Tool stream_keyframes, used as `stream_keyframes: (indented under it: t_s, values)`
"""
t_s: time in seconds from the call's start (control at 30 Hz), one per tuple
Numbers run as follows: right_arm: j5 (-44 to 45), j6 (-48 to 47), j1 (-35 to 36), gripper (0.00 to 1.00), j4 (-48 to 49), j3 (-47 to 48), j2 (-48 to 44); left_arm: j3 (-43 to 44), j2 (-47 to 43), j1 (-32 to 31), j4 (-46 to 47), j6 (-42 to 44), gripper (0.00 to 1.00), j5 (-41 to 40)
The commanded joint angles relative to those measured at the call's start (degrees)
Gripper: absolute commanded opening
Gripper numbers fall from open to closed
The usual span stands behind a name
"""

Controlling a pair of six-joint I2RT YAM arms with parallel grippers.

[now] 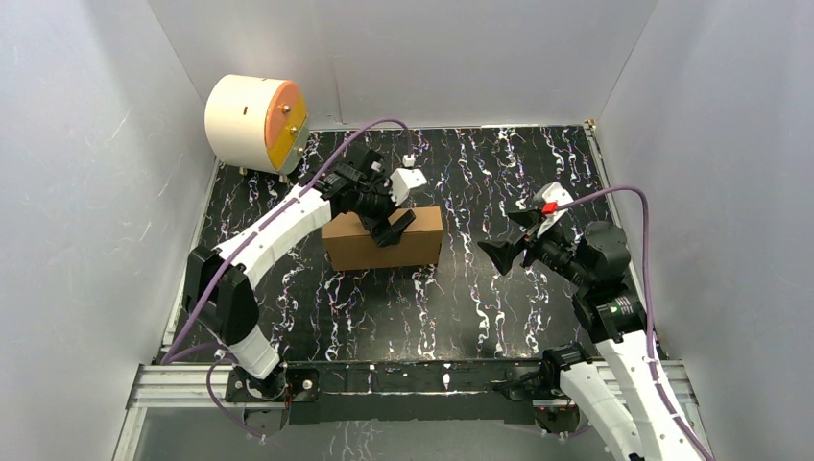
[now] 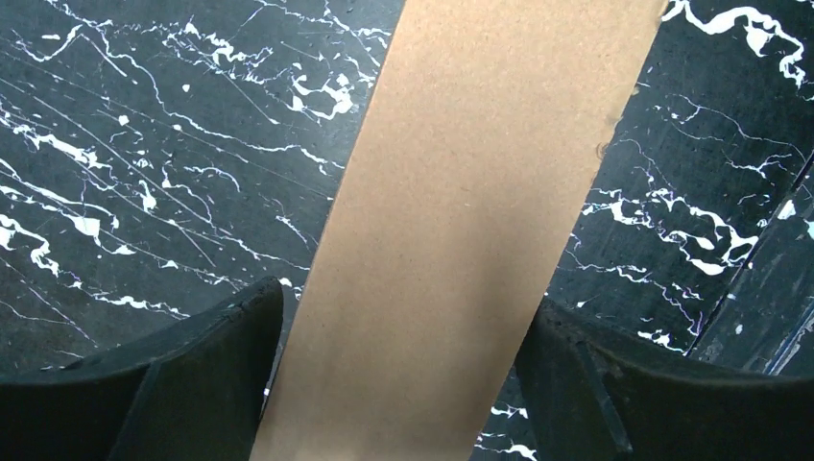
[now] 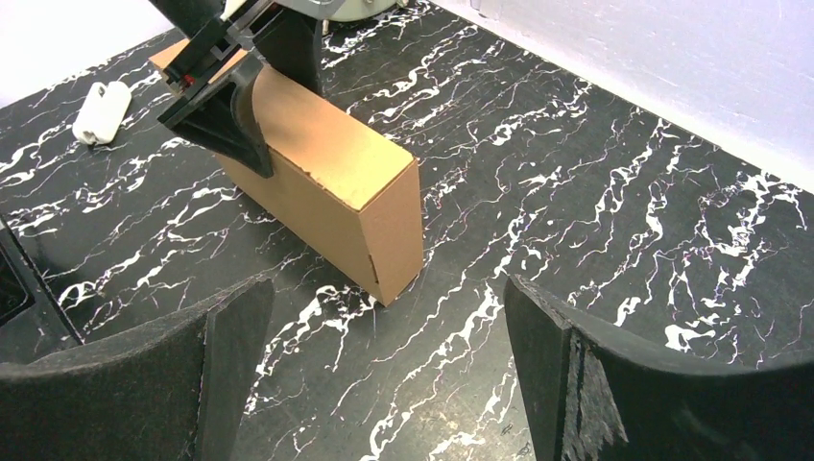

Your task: Fold the paper box

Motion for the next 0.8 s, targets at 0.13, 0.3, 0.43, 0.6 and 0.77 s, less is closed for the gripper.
stream_keyframes:
  t_s: [0.13, 0.3, 0.43, 0.6, 0.77]
  values:
    - [0.7, -1.2, -0.2, 0.98, 2.1, -0.7, -2.0, 0.9, -4.6, -4.7, 2.5, 4.8, 0.68, -7.2]
    - [2.6, -1.5, -0.1, 0.99, 1.7, -0.7, -4.6, -0.6, -5.0, -8.3, 8.9, 10.0, 0.64, -16.1]
    - [5.5, -1.7, -0.2, 0.99, 1.4, -1.1, -7.4, -7.2, -6.6, -11.7, 23.3, 16.8, 0.64, -25.4]
    - [10.1, -2.0, -0.1, 0.98, 1.4, -2.1, -11.3, -18.7, -8.2, -13.6, 43.7, 25.1, 0.64, -27.3]
    - [13.2, -2.0, -0.1, 0.99, 1.8, -3.7, -14.1, -26.2, -7.5, -15.4, 52.9, 26.8, 0.66, -27.3]
